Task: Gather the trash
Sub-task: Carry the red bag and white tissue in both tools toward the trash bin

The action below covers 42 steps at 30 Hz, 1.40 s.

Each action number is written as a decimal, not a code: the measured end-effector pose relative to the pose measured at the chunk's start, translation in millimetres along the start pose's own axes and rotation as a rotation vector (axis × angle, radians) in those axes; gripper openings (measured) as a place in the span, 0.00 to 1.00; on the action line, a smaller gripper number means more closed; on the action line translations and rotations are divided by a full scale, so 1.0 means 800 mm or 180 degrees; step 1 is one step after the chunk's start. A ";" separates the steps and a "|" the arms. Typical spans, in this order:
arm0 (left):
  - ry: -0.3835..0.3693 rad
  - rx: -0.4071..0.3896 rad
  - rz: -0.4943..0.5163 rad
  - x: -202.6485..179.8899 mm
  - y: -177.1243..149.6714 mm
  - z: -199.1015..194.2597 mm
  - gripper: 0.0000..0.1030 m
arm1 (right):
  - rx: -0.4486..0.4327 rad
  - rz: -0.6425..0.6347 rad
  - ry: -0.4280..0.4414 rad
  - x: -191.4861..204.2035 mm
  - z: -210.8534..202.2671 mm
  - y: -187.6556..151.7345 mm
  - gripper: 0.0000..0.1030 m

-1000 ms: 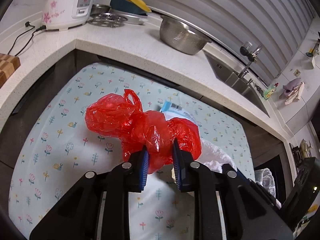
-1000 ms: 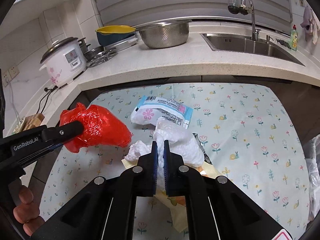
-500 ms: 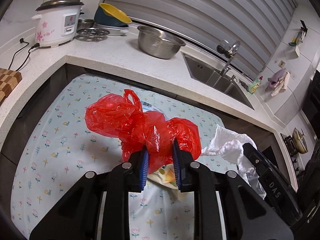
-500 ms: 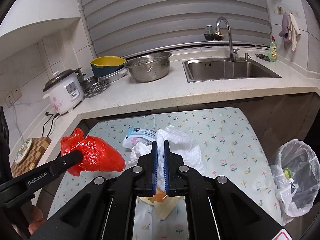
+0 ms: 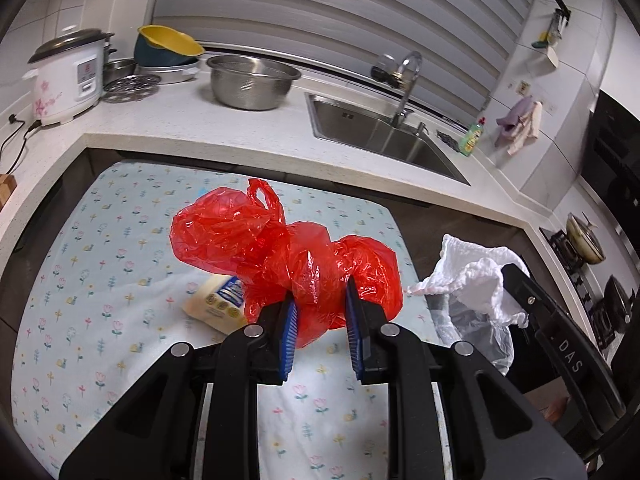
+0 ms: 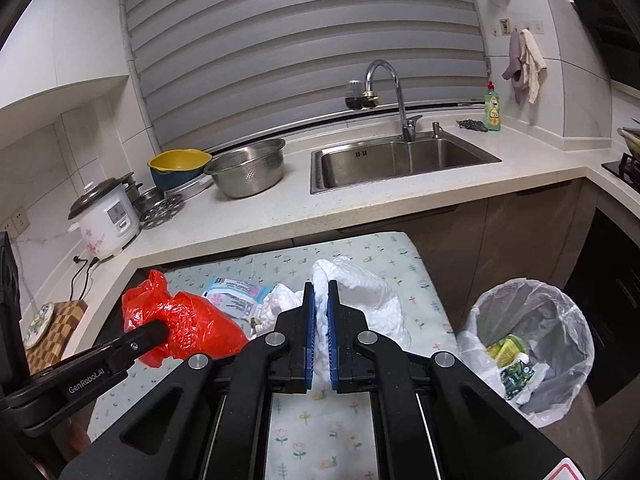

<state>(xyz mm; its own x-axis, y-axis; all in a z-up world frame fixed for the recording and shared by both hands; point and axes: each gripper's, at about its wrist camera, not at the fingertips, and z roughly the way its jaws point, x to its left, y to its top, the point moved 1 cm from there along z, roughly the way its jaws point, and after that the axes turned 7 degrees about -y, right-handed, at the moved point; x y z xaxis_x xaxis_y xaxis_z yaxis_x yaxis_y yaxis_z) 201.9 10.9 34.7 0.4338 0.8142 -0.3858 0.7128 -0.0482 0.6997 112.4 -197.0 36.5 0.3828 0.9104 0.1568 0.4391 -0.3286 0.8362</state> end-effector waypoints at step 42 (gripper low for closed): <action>-0.0362 0.0612 0.0724 -0.234 -0.071 0.142 0.20 | 0.0104 0.0611 -0.0681 -0.276 0.000 -0.023 0.05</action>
<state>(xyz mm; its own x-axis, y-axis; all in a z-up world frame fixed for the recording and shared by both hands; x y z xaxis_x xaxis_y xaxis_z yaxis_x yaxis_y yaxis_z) 143.3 -204.5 -1.3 0.6452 0.7005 -0.3048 0.6768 -0.3389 0.6535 20.3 -391.8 -13.5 0.6227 0.7582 0.1934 0.3666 -0.5010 0.7839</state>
